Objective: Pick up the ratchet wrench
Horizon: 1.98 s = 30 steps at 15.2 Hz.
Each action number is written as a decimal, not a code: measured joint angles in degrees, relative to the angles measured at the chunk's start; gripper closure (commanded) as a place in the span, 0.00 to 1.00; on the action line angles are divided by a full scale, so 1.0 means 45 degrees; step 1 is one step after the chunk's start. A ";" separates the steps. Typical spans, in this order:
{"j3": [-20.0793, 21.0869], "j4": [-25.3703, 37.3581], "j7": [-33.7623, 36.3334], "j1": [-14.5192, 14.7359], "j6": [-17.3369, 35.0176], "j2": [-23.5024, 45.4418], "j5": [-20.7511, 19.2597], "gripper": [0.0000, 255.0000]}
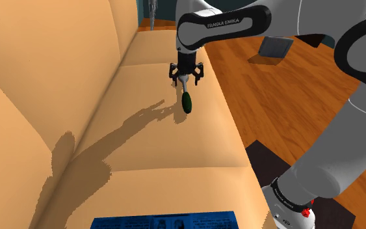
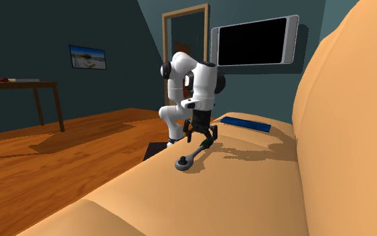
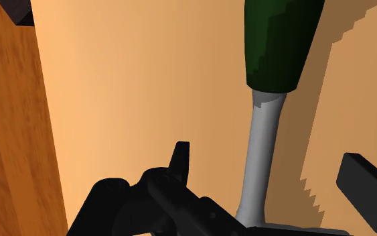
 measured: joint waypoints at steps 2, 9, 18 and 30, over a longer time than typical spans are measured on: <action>-0.0002 -0.0157 0.0063 0.0009 0.0294 0.0147 -0.0036 0.00; -0.0005 -0.0439 0.0123 0.0016 0.0689 0.0263 -0.0075 1.00; -0.0010 -0.0321 0.0084 0.0004 0.0522 0.0212 -0.0059 1.00; 0.0022 0.1353 -0.0077 0.0024 -0.1440 -0.0094 0.0058 1.00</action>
